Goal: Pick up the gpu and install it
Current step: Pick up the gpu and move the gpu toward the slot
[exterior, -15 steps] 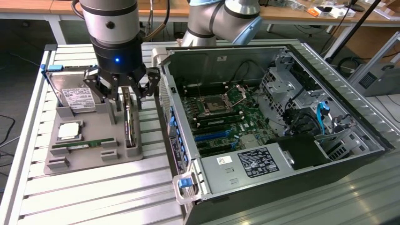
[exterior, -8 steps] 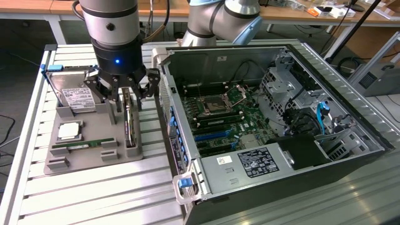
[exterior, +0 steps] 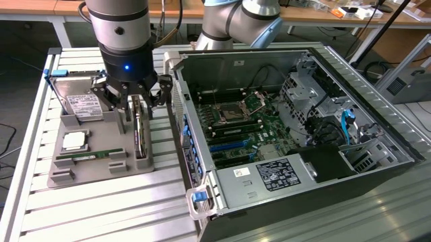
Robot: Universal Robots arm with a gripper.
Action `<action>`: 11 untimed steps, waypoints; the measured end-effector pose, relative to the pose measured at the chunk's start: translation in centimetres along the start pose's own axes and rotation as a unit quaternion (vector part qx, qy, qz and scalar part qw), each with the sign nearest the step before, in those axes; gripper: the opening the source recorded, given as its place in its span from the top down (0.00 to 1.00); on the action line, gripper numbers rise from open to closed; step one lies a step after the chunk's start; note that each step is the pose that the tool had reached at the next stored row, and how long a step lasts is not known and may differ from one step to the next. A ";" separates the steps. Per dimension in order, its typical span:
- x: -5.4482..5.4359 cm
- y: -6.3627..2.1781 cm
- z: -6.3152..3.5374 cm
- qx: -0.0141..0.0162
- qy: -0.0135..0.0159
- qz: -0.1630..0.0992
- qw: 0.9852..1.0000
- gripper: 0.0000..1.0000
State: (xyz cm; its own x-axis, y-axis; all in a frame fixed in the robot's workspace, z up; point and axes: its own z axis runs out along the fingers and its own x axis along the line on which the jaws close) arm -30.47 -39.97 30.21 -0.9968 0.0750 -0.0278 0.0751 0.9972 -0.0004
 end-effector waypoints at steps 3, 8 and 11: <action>0.0 0.00 0.05 0.000 0.000 0.000 1.000 0.52; 0.0 0.00 0.15 0.000 0.000 0.000 1.000 0.52; 0.0 0.00 0.21 0.000 0.000 0.000 1.000 0.52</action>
State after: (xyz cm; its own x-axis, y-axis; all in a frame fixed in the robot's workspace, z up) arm -30.47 -39.97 30.00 -0.9968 0.0750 -0.0279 0.0751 0.9972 -0.0010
